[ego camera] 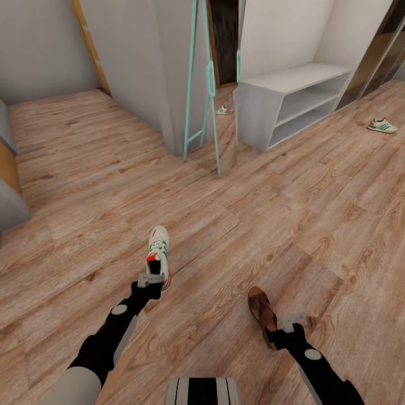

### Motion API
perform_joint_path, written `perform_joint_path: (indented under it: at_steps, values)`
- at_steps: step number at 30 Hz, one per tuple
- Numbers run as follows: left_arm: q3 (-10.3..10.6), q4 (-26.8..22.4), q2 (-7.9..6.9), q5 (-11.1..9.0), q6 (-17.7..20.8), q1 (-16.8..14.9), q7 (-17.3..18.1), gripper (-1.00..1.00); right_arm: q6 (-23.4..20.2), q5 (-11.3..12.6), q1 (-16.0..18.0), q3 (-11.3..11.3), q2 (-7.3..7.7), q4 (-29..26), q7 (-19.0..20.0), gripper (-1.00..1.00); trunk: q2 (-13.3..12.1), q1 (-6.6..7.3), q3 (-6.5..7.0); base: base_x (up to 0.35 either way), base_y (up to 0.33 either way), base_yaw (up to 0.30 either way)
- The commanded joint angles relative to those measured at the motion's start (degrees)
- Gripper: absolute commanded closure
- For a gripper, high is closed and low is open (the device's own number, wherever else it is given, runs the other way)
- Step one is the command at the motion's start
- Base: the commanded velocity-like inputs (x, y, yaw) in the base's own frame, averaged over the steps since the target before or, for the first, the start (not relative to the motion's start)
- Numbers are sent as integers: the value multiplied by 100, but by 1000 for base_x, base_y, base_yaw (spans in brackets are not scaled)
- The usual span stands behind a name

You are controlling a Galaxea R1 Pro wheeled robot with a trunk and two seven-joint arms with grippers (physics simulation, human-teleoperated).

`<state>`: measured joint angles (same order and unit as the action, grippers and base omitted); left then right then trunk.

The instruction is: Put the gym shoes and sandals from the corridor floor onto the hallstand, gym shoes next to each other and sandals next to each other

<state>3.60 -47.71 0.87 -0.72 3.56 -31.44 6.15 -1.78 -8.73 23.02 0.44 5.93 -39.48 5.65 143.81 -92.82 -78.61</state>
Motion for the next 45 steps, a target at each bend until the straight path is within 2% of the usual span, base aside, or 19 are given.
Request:
perform_joint_path:
  at_steps: [1, 28, 32, 36, 37, 45]
  values:
    - [-6, -10, 1, -8, 34, -1, 17, 100, -18, -50, 0, 3, 3, -7, 18, -100, 1, 1, -4, 0, 0, 0]
    - [-9, -97, 2, -40, 44, -16, 18, 100, -16, -49, 1, -8, 5, -7, 42, -100, 36, -66, -589, 0, 0, 0]
    - [-8, -388, 18, -41, 90, -25, 15, 100, -16, -49, 1, -9, 5, -7, 42, -100, 42, -76, -704, 0, 0, 0]
    - [-2, -823, 34, -37, 347, -15, 11, 100, -16, -47, 1, -9, 5, -7, 42, -100, 47, -87, -826, 0, 0, 0]
    - [-1, -1011, 38, -36, 515, -9, 7, 100, -16, -46, 1, -9, 5, -9, 42, -100, 48, -89, -857, 0, 0, 0]
    - [3, -1675, 45, -41, 1005, 10, 1, 100, -16, -45, 1, -9, 5, -15, 42, -100, 59, -110, -1101, 0, 0, 0]
